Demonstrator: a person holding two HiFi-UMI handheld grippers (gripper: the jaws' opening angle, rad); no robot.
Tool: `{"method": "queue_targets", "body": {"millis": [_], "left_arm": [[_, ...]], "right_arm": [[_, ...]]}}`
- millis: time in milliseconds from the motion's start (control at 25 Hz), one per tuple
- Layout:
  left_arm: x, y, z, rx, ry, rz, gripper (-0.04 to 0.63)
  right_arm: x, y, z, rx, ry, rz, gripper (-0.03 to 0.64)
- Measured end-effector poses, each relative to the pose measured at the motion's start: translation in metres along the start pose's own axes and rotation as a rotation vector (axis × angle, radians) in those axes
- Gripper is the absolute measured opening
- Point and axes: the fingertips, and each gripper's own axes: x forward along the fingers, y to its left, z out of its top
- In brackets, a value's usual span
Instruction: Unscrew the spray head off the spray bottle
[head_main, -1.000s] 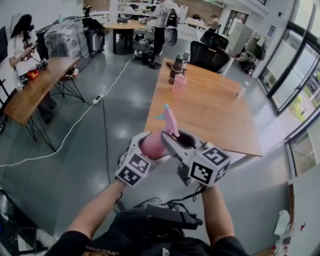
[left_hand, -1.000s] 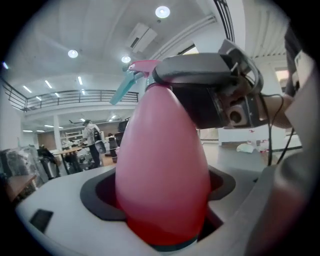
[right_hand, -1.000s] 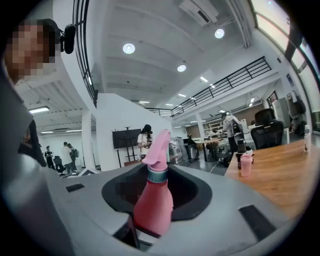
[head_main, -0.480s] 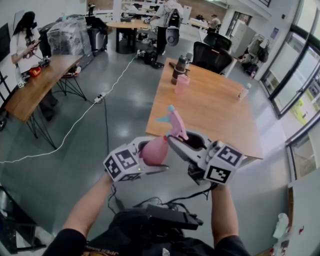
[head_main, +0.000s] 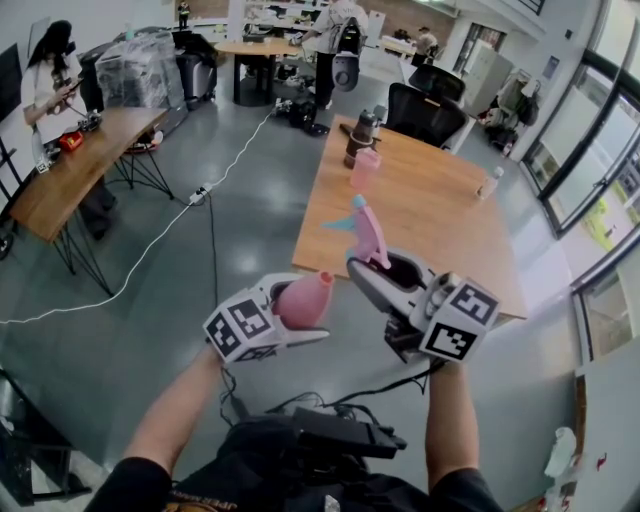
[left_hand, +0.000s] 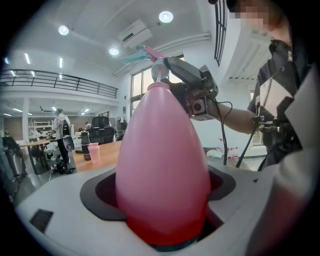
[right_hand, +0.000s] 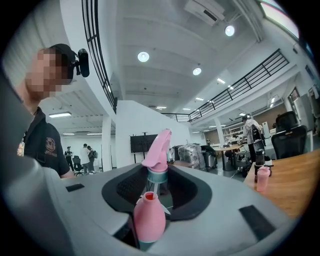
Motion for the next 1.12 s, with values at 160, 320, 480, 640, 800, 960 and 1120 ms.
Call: {"method": "queue_targets", "body": {"millis": [160, 320, 480, 640, 800, 960, 1120], "left_arm": [[0.0, 0.004, -0.003, -0.007, 0.01, 0.024, 0.449], [0.002, 0.007, -0.007, -0.013, 0.035, 0.039, 0.449], [0.005, 0.012, -0.013, -0.014, 0.056, 0.062, 0.449], [0.009, 0.013, -0.02, -0.014, 0.078, 0.061, 0.449], [0.014, 0.013, -0.033, -0.013, 0.099, 0.064, 0.449], [0.015, 0.015, -0.037, -0.015, 0.115, 0.071, 0.449], [0.015, 0.018, -0.031, -0.031, 0.093, 0.088, 0.449]], "right_arm": [[-0.007, -0.002, 0.01, -0.005, -0.024, -0.018, 0.132], [-0.014, -0.004, 0.02, -0.011, -0.043, -0.038, 0.132], [-0.024, -0.007, 0.027, -0.013, -0.074, -0.068, 0.132], [-0.034, -0.009, 0.037, -0.021, -0.115, -0.095, 0.132], [-0.046, -0.013, 0.043, -0.025, -0.149, -0.124, 0.132], [-0.058, -0.018, 0.05, -0.022, -0.19, -0.151, 0.132], [-0.068, -0.028, 0.047, -0.027, -0.193, -0.207, 0.132]]}}
